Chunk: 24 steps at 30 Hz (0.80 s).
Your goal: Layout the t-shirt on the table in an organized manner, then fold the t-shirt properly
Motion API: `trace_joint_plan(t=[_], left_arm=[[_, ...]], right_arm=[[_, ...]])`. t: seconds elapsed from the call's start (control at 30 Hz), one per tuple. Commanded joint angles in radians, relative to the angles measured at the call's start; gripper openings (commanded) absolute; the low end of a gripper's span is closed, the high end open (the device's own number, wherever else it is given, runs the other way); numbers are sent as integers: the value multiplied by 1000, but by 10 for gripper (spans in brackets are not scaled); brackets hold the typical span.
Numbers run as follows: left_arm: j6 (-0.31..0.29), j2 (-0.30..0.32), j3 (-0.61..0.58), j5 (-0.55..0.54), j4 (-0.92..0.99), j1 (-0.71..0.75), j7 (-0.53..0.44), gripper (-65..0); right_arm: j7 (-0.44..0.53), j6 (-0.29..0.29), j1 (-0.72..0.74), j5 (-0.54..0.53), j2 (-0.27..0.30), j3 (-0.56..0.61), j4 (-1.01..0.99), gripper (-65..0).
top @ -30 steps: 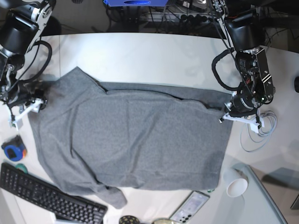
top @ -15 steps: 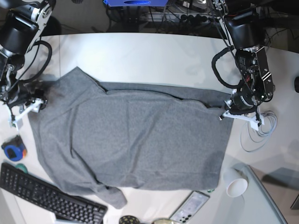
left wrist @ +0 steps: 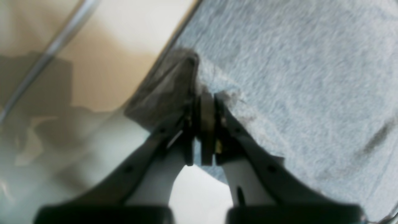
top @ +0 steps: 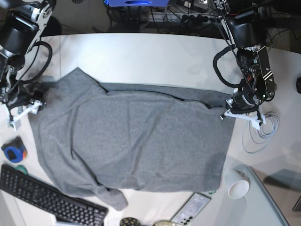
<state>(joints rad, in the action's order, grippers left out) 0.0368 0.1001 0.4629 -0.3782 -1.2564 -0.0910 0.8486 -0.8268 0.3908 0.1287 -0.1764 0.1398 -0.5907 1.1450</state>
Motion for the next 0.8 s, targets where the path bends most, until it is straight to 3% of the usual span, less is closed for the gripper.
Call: trace_joint_plan(t=[0.0, 0.23, 0.37, 0.53, 0.63, 0.77], left_arm=[[-1, 10, 3, -6, -18, -16, -15, -650], [-1, 10, 3, -5, -18, -16, -15, -650], [-1, 10, 3, -5, -16, -16, -15, -650], [-1, 11, 3, -5, -16, -16, -15, -650], [-1, 11, 3, -5, -16, -16, -15, -650], [-1, 17, 4, -5, -16, -16, -15, -650]], right_arm=[[13, -3, 16, -10, 13, 1, 16, -329], [14, 4, 18, -12, 11, 1, 16, -329], [11, 53, 19, -12, 11, 1, 16, -330], [14, 56, 19, -13, 11, 1, 16, -330], [14, 87, 22, -15, 10, 1, 16, -332], [14, 104, 30, -15, 5, 1, 16, -428]])
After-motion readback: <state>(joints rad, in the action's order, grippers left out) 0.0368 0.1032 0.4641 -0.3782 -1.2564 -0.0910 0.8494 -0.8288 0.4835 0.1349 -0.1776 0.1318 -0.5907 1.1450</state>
